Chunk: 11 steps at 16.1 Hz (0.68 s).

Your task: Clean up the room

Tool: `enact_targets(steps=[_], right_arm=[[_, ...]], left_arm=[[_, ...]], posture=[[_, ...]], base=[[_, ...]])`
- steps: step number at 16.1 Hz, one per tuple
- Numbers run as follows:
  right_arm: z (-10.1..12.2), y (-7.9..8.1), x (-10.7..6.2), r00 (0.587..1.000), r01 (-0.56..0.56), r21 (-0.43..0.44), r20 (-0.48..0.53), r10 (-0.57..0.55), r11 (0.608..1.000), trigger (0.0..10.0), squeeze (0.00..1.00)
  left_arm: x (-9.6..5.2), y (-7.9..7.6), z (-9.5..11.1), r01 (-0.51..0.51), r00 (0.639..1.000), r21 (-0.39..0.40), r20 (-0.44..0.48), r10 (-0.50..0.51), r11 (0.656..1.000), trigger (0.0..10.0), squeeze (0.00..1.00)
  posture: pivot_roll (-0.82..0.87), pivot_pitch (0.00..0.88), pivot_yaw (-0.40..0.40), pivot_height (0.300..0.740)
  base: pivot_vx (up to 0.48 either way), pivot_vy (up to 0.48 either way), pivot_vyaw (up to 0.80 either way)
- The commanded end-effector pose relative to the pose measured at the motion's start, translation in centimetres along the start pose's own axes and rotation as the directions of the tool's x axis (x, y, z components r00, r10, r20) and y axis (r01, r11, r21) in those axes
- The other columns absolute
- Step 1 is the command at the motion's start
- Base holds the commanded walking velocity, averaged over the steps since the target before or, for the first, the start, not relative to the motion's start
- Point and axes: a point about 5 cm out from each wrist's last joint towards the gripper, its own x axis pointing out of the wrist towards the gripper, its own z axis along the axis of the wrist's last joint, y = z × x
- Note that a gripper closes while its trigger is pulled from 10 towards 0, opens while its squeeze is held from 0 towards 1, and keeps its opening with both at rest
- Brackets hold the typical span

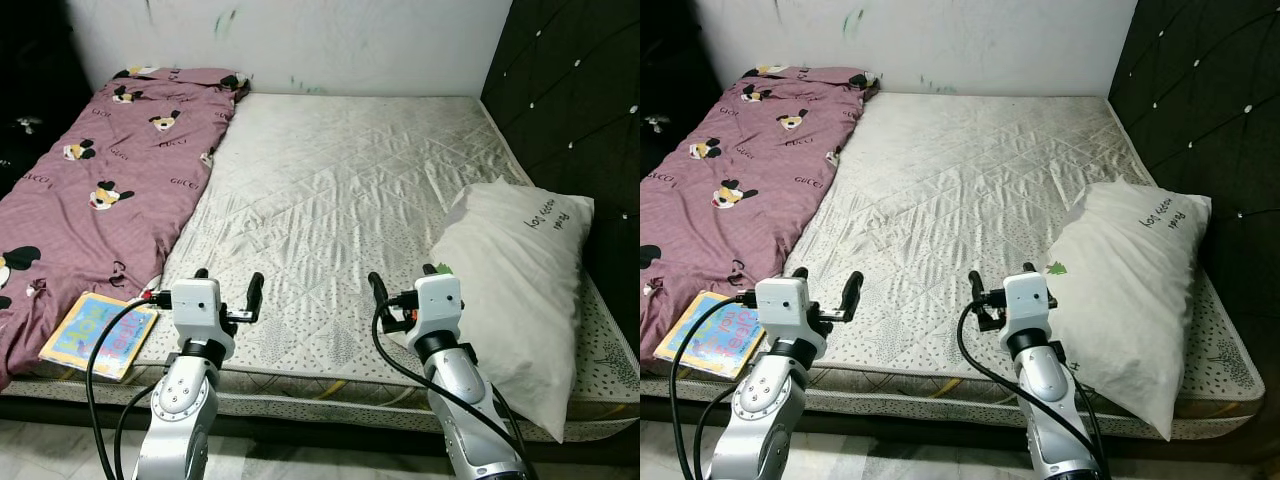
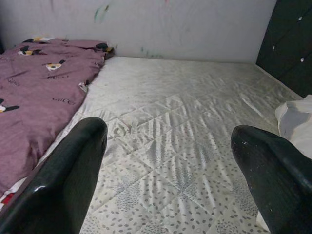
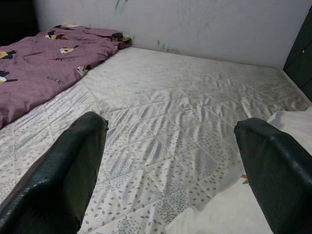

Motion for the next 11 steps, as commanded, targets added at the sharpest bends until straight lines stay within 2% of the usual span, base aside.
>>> enact_targets(steps=[1,4,11], right_arm=[[0.05,-0.20,-0.02,1.000,0.008,0.013,-0.003,-0.008,1.000,10.0,0.00],[0.07,0.05,0.13,1.000,-0.001,0.018,-0.005,0.001,1.000,10.0,0.00],[0.10,0.25,0.43,1.000,-0.019,0.018,-0.009,0.019,1.000,10.0,0.00]], left_arm=[[0.13,0.04,0.47,0.002,1.000,0.002,0.010,-0.002,1.000,10.0,0.00],[0.05,0.05,0.51,0.001,1.000,0.003,0.011,-0.001,1.000,10.0,0.00],[-0.02,0.28,0.57,-0.017,1.000,0.007,0.015,0.017,1.000,10.0,0.00]], posture=[[-0.01,0.059,0.021,0.740],[0.00,0.058,0.012,0.740],[0.01,0.056,0.004,0.740]], base=[[0.000,-0.371,0.00],[0.000,0.000,0.00],[0.000,-0.480,0.00]])
